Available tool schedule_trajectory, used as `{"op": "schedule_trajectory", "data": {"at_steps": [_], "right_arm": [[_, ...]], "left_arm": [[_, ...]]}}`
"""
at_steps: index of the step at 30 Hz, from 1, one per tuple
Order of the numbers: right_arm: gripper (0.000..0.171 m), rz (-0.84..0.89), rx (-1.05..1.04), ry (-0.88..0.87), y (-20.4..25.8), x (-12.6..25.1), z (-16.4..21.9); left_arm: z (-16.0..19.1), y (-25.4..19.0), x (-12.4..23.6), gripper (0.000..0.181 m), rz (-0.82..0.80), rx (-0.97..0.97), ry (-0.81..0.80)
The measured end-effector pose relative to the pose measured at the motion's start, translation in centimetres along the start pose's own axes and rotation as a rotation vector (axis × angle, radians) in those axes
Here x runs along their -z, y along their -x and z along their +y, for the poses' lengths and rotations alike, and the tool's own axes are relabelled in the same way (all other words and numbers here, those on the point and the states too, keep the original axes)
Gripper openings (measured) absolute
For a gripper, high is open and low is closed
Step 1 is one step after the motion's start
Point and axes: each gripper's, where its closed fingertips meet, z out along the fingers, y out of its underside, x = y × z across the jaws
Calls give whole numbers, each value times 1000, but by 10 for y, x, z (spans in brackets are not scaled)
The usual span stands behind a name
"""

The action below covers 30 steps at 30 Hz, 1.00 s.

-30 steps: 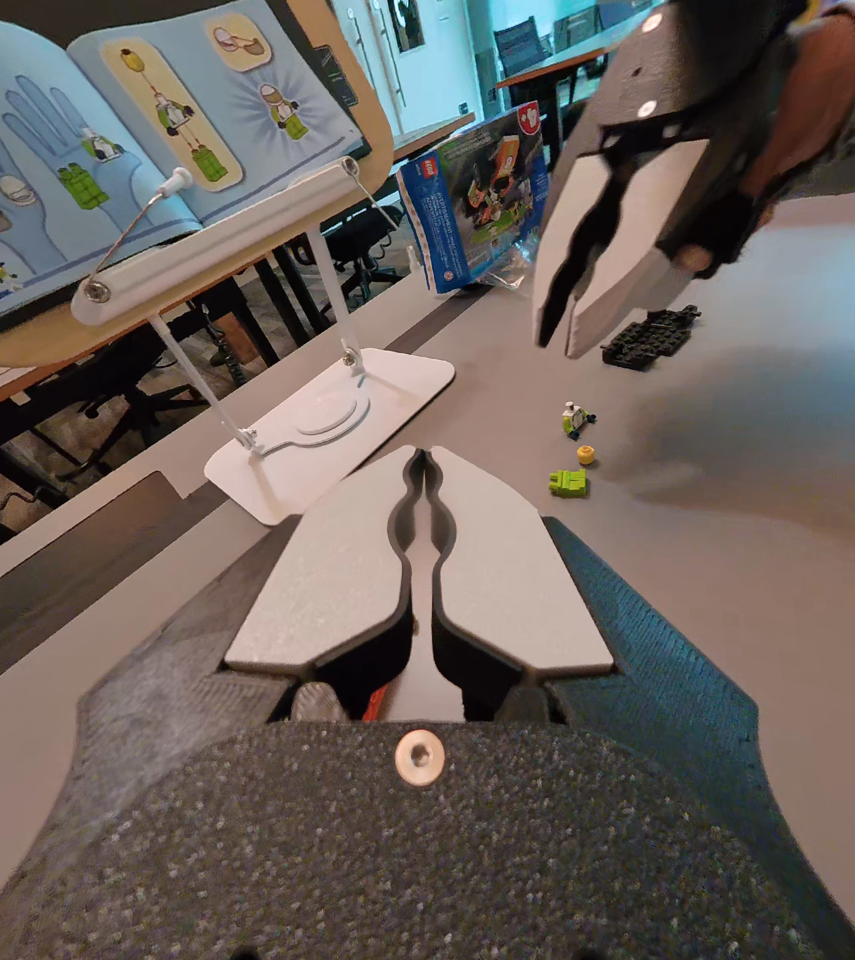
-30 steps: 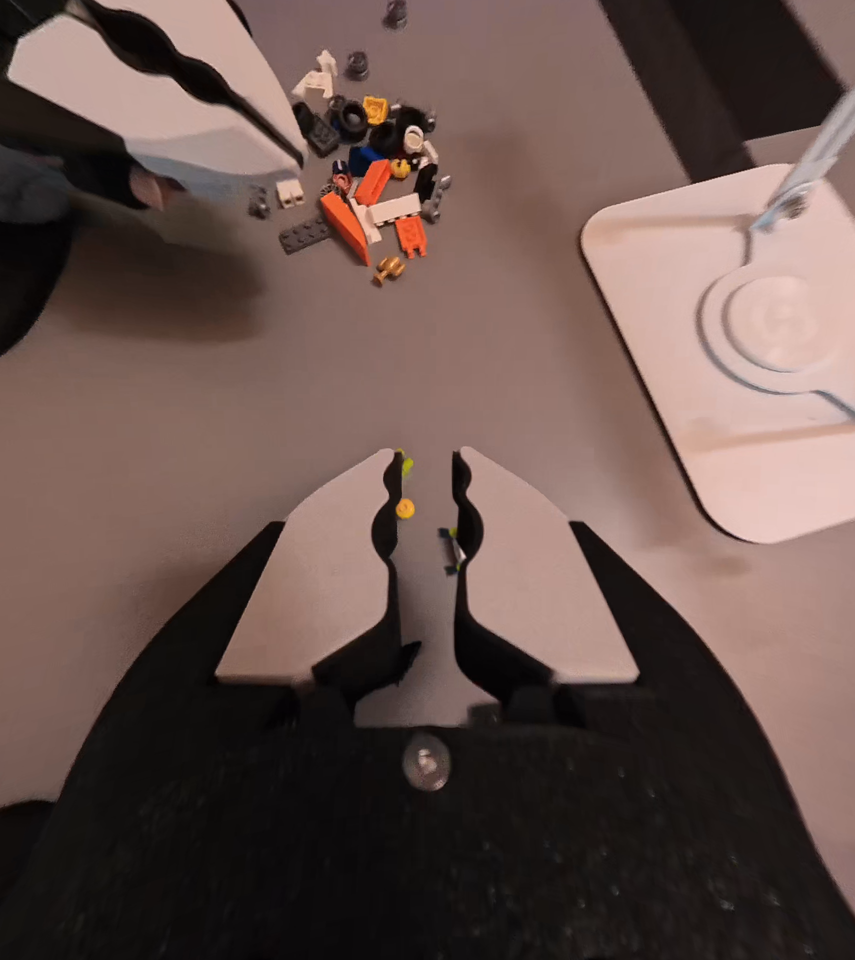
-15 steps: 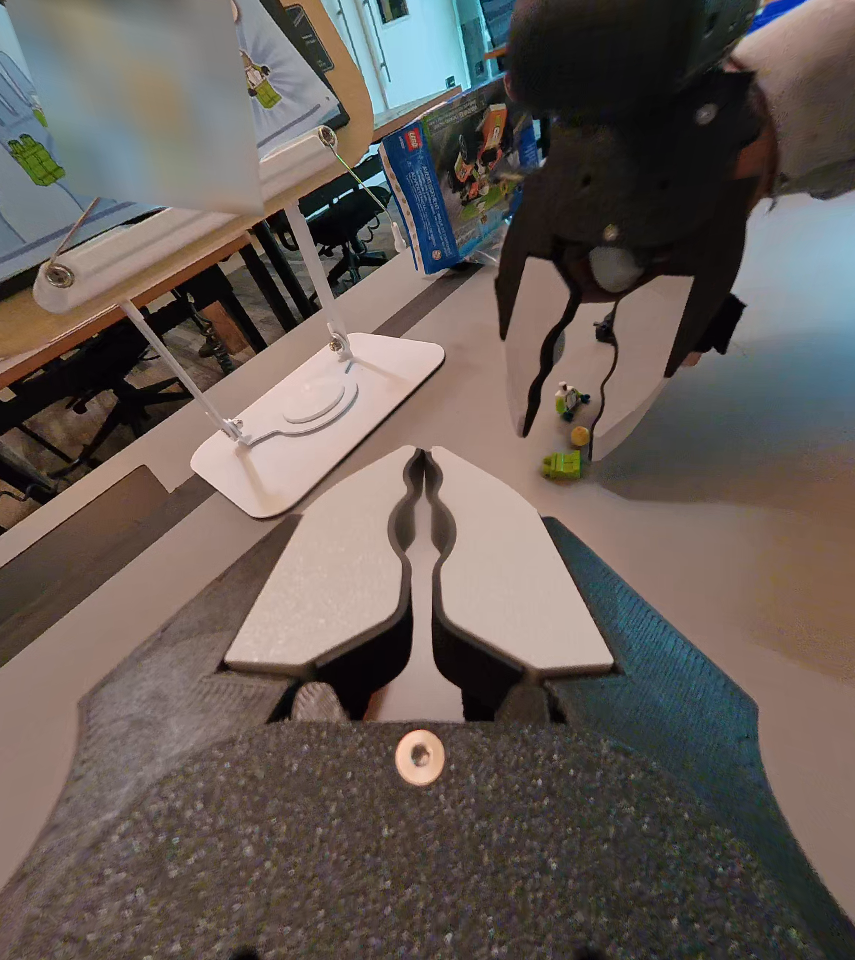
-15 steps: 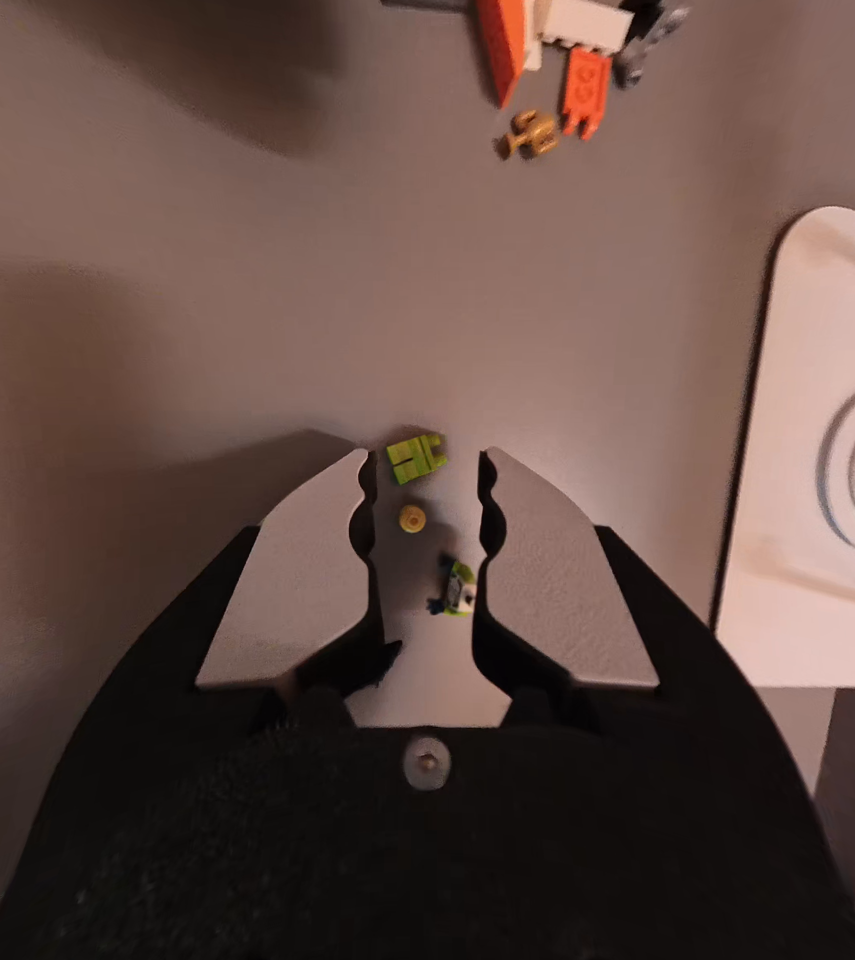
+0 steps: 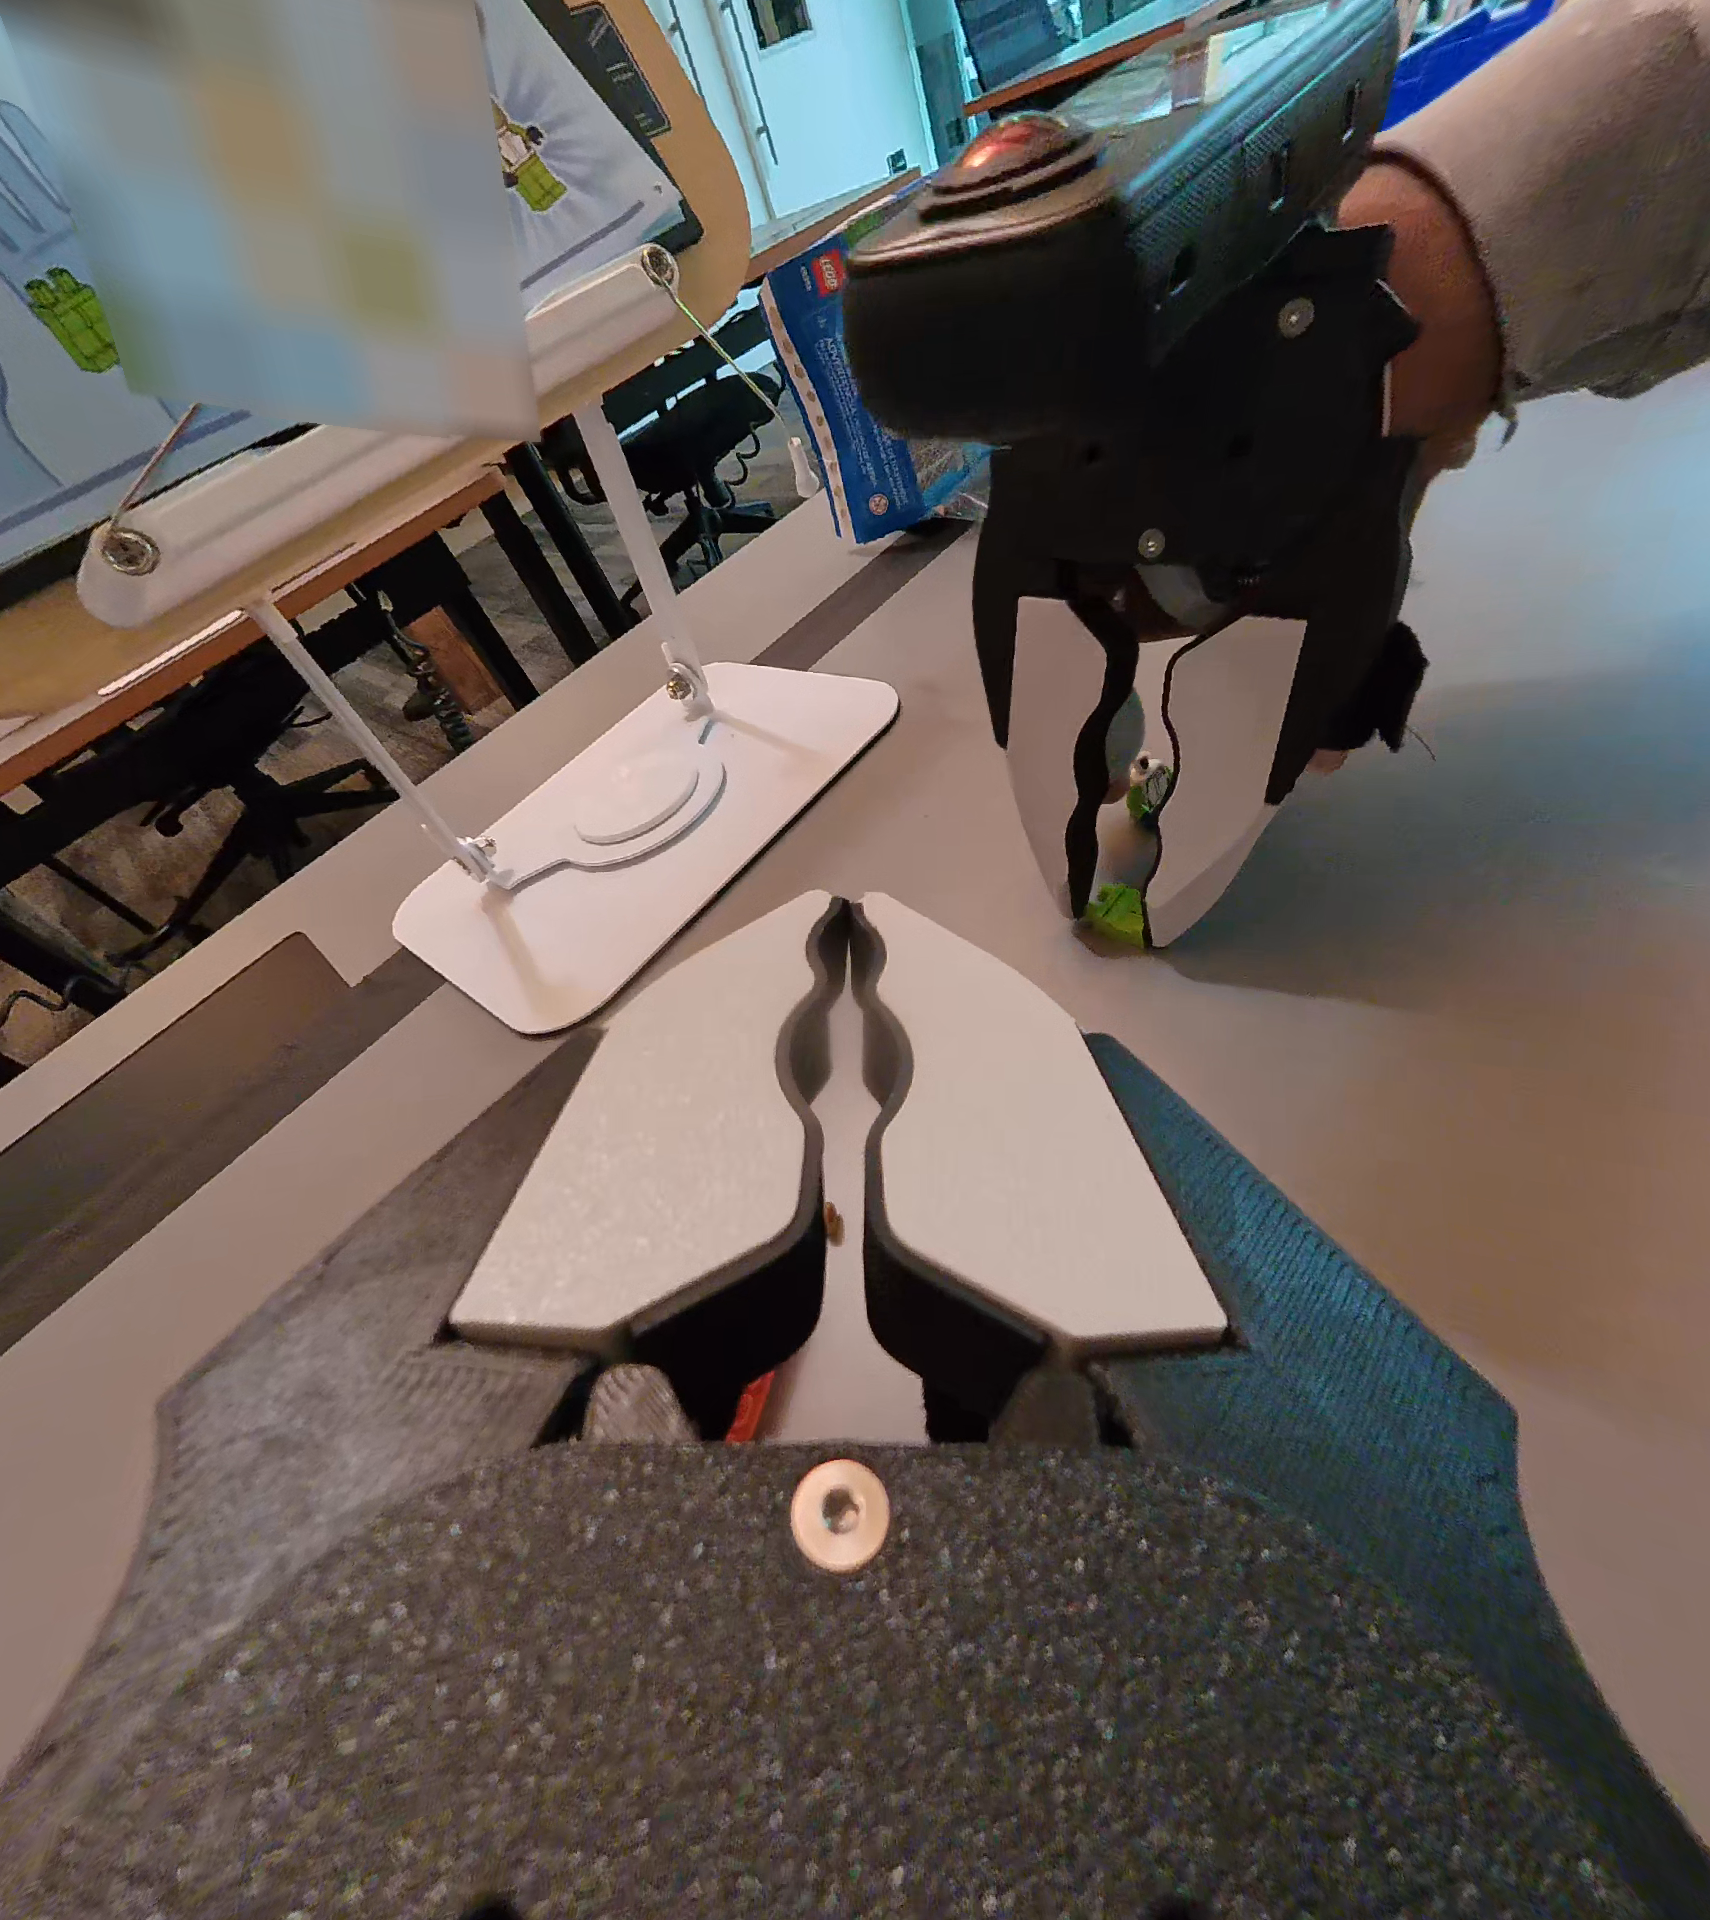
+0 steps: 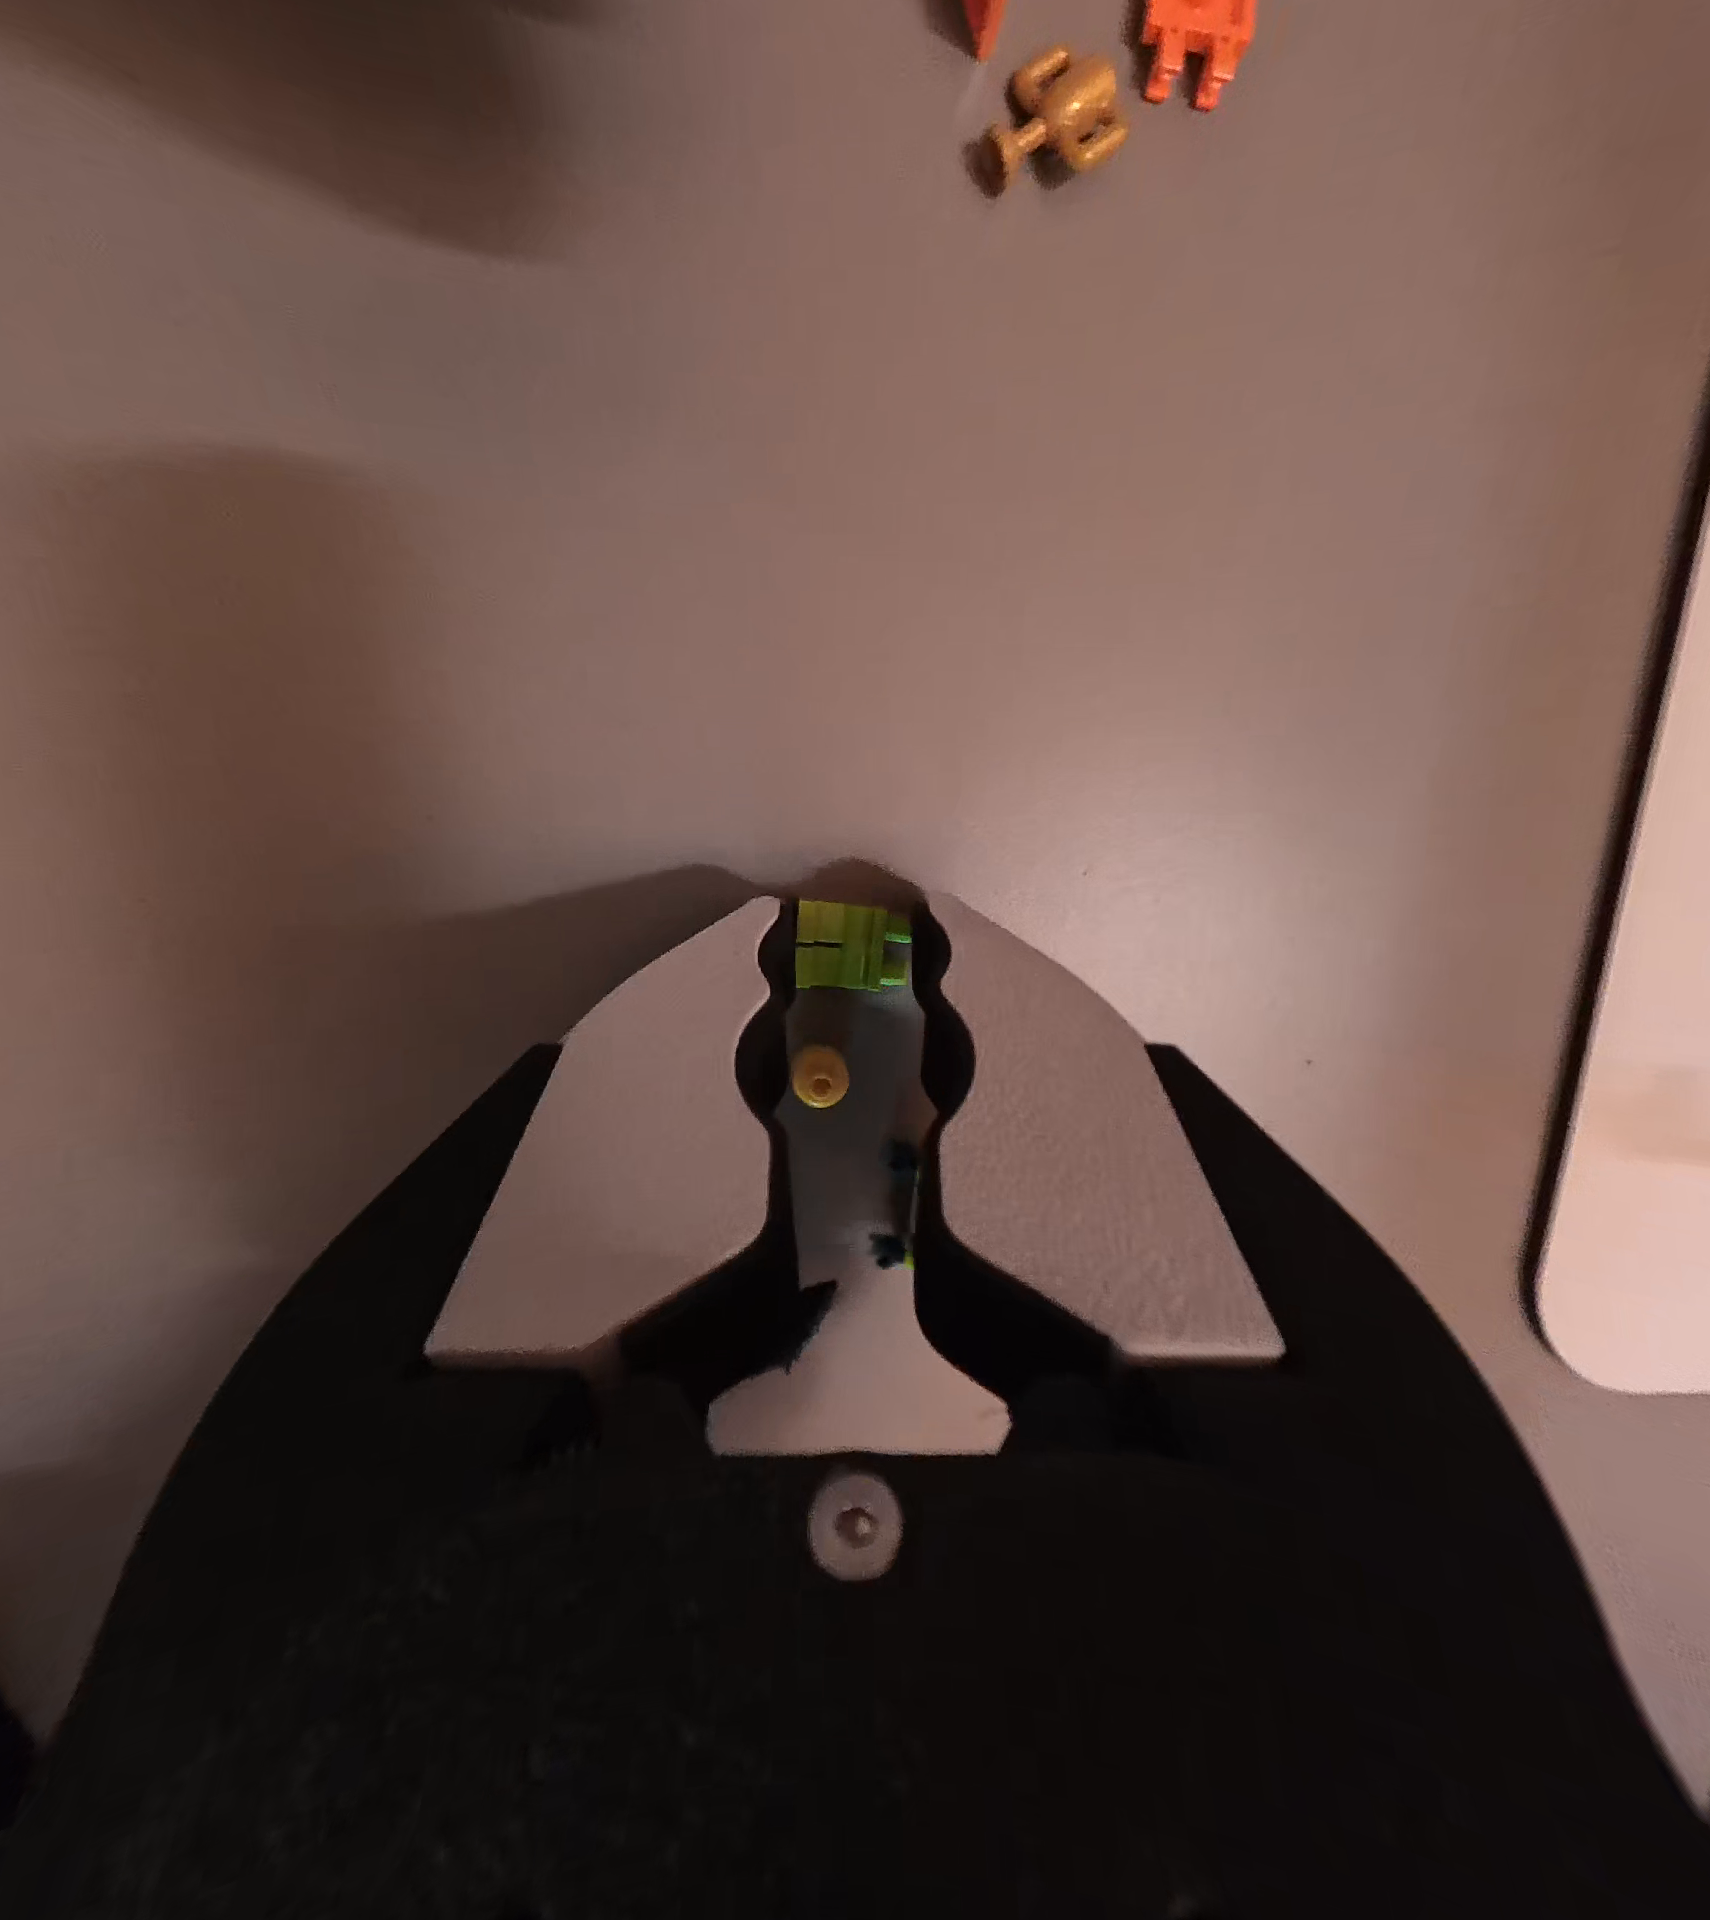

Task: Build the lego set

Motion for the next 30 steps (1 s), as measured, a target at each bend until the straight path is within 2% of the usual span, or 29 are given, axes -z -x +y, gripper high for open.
{"op": "schedule_trajectory", "data": {"at_steps": [5,9,12,16,18,20,24,27,30], "right_arm": [[22,72,-76,-10,-1,0,-1],[32,113,-94,-63,-2,16,-8],[33,171,-140,-194,-4,49,-26],[35,245,-274,-469,2,95,-47],[31,293,-358,-605,7,106,-46],[20,337,-426,-704,15,107,-39],[0,402,-522,-818,26,102,-19],[0,422,-564,-880,23,107,-8],[0,453,-565,-902,17,115,-2]], "left_arm": [[-2,1,1,0,-4,3,-4],[-2,0,1,0,-6,-6,-2],[-4,1,2,0,-17,-7,-7],[-4,11,6,0,-46,16,8],[-5,25,13,0,-71,48,22],[-13,47,27,0,-111,112,2],[-19,95,62,0,-209,192,-23],[-9,107,81,0,-176,251,14],[20,100,92,0,-78,258,142]]}}
